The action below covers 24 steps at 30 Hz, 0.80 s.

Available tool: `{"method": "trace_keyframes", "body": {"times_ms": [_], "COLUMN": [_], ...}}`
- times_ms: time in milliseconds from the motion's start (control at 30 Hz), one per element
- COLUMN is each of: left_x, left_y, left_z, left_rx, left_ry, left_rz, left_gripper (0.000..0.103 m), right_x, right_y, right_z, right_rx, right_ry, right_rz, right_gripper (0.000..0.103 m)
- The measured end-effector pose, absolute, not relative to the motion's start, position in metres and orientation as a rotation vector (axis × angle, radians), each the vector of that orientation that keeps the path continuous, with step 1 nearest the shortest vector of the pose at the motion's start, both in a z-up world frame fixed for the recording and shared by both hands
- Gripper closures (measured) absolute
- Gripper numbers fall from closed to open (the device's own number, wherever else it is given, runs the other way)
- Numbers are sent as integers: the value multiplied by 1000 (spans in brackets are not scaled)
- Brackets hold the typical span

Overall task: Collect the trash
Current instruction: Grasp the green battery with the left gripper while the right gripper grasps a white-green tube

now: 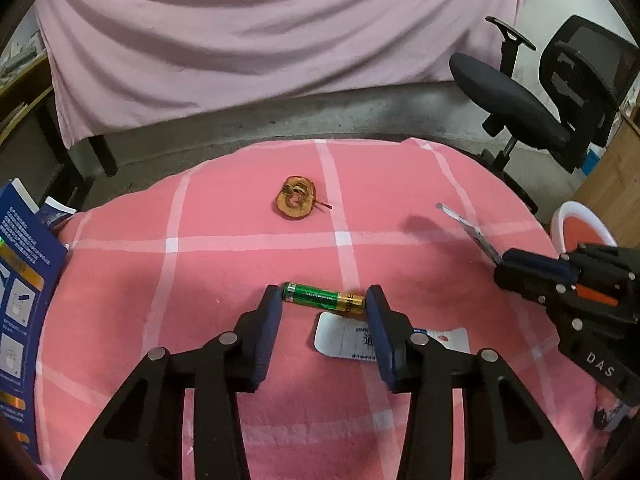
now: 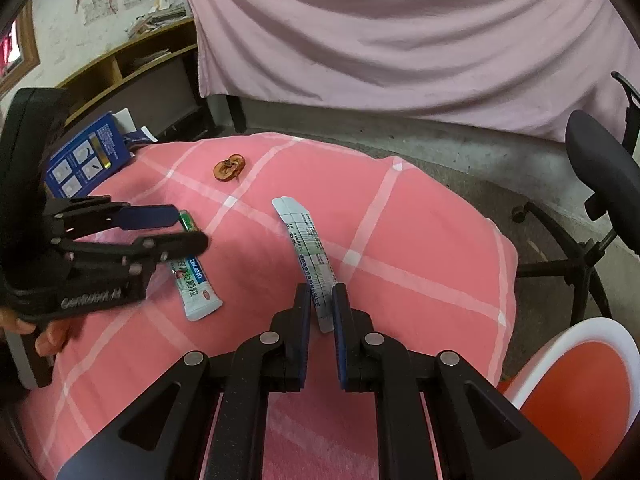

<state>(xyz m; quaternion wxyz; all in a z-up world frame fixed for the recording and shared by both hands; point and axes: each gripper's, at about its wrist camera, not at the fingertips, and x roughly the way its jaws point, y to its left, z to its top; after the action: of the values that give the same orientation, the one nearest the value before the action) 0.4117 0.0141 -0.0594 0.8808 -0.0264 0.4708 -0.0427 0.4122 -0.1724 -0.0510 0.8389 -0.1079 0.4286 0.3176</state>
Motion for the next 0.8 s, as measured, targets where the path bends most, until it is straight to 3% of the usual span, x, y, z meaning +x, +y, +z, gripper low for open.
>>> {"method": "trace_keyframes", "body": {"times_ms": [167, 433, 667, 767, 800], "left_x": [403, 362, 359, 362, 361], "left_y": [13, 3, -2, 5, 8], "left_z": [-54, -14, -28, -38, -38], "left_rx": [-77, -120, -114, -150, -165], "left_ry": [948, 707, 803, 852, 859], "left_rz": [-105, -100, -28, -4, -3], "left_gripper": [66, 66, 66, 66, 66], "right_x": [409, 384, 393, 400, 402], "right_y": [-182, -194, -199, -194, -193], "right_z": [-47, -26, -34, -40, -42], "right_rx": [-187, -133, -101, -111, -116], "right_ry": [885, 749, 822, 862, 873], "right_rz": [679, 691, 685, 685, 689], "right_gripper": [96, 98, 96, 89, 78]}}
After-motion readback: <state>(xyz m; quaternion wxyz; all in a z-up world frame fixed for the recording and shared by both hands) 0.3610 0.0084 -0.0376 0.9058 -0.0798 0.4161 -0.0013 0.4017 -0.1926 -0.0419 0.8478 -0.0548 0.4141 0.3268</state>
